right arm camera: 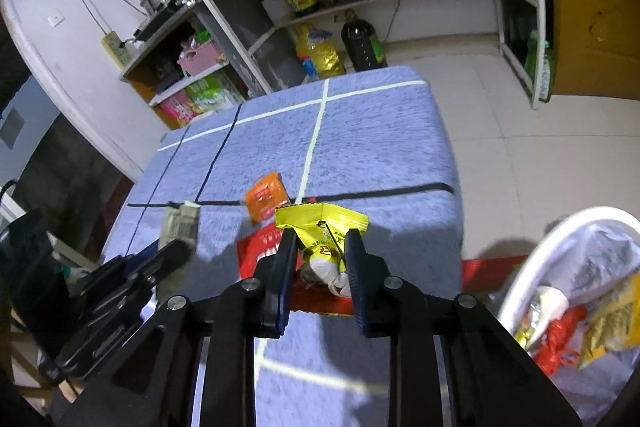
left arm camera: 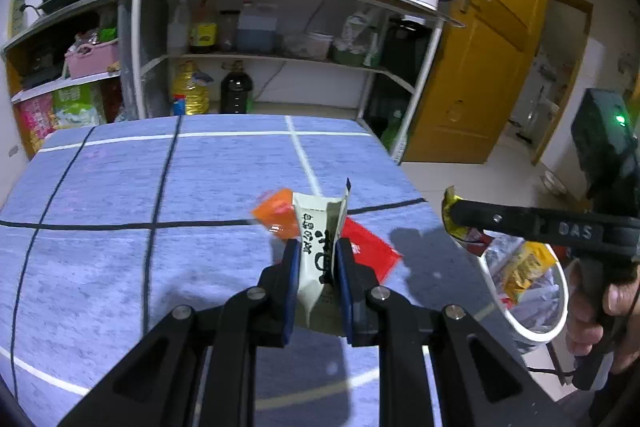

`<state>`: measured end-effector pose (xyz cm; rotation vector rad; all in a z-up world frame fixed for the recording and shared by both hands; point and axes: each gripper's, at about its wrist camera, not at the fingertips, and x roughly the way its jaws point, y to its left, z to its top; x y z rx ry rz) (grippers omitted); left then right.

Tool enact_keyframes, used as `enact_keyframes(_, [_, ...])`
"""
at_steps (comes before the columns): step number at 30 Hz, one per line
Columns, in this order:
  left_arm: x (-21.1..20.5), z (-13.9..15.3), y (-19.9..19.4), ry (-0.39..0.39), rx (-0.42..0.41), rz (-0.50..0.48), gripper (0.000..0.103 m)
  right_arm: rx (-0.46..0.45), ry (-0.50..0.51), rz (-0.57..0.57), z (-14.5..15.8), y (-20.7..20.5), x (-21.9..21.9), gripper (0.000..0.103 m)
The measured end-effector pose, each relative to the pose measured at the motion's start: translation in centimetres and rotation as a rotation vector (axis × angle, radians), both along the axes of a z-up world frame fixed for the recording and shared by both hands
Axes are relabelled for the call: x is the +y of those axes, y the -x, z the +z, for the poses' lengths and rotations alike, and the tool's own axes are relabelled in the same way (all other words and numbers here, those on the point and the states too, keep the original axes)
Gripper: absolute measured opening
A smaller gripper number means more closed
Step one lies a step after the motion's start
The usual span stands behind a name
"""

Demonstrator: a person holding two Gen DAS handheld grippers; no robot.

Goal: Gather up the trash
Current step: 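Carry both items over the wastebasket and open both tools to drop them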

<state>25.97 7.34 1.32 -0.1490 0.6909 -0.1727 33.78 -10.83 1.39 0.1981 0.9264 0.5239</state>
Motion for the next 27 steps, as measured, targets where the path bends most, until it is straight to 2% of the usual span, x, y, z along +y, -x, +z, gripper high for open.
enact_keyframes(11, [-9.7,0.7,2.0,-0.001,-0.016,-0.165,0.019,-0.128,0.073,-0.099,1.6,7.1,-8.1,0.025])
enact_keyframes(20, [-17.3,0.3,1.2,0.048,0.014,-0.268,0.019,-0.142,0.109,-0.2,1.2,9.5,-16.2,0.025])
enact_keyframes(27, [-22.3,-0.5,0.1,0.042,0.047,-0.321,0.02,-0.126,0.103,-0.249,-0.2,9.3,-20.4,0.025])
